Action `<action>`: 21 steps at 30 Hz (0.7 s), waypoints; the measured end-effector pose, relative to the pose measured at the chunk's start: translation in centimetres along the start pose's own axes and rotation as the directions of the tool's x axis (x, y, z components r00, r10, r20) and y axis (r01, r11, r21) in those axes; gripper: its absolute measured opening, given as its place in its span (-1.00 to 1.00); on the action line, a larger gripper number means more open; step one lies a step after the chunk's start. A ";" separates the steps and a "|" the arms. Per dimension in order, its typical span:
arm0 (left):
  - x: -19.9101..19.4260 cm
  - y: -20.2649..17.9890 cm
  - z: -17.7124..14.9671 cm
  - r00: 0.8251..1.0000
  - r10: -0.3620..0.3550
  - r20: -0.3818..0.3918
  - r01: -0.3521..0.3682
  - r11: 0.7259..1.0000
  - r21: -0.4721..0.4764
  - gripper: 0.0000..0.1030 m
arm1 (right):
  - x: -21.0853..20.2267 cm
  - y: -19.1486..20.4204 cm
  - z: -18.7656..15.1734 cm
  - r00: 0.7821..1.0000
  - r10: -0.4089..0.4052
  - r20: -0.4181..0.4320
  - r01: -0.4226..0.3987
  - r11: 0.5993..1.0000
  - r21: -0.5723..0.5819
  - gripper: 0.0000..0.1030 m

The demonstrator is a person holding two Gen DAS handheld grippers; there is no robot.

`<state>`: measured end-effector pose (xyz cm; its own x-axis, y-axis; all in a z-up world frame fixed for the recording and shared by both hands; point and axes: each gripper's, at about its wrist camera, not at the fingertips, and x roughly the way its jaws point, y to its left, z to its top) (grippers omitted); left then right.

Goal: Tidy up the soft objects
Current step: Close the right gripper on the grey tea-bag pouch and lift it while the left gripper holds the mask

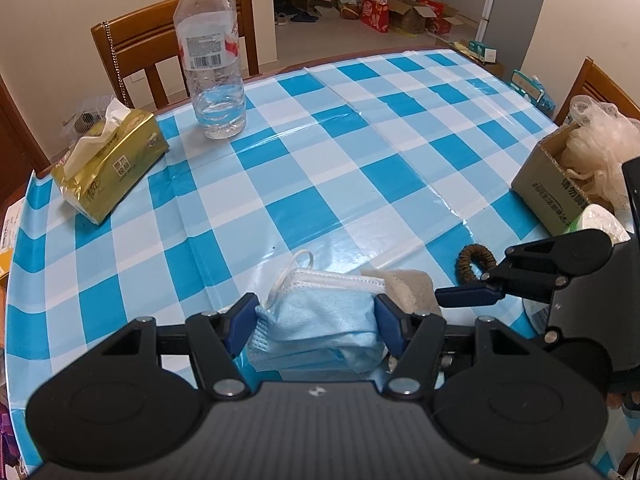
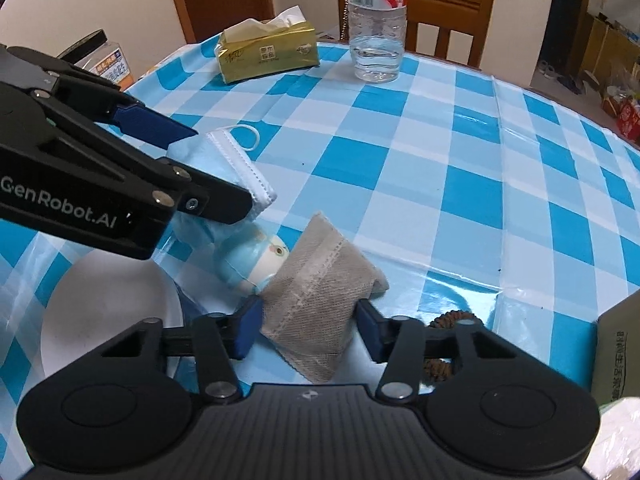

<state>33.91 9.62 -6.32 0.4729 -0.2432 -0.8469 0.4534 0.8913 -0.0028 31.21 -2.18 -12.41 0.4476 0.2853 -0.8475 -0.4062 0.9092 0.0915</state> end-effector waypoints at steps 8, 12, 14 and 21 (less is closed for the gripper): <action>0.1 0.0 0.0 1.000 -0.001 0.003 0.001 1.000 0.004 0.22 | 0.4 -1.7 0.4 0.993 -0.112 -0.040 0.116 0.988 0.098 -0.08; 0.2 0.0 0.1 1.000 -0.002 0.001 0.002 1.000 0.006 0.21 | 0.3 -1.8 0.6 0.995 -0.100 -0.012 0.101 0.987 0.123 0.08; 0.2 0.0 0.1 1.000 -0.002 0.002 0.002 1.000 0.005 0.21 | 0.6 -1.7 0.8 0.995 -0.095 -0.012 0.095 0.987 0.126 0.24; 0.3 0.2 0.2 1.000 -0.003 0.003 0.003 1.000 0.003 0.21 | 2.2 -1.3 0.9 0.994 -0.101 -0.034 0.105 0.987 0.125 0.24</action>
<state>34.25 9.62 -6.49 0.4738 -0.2466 -0.8454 0.4569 0.8895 -0.0034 33.42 -2.42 -13.87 0.4595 0.1816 -0.8694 -0.2546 0.9647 0.0669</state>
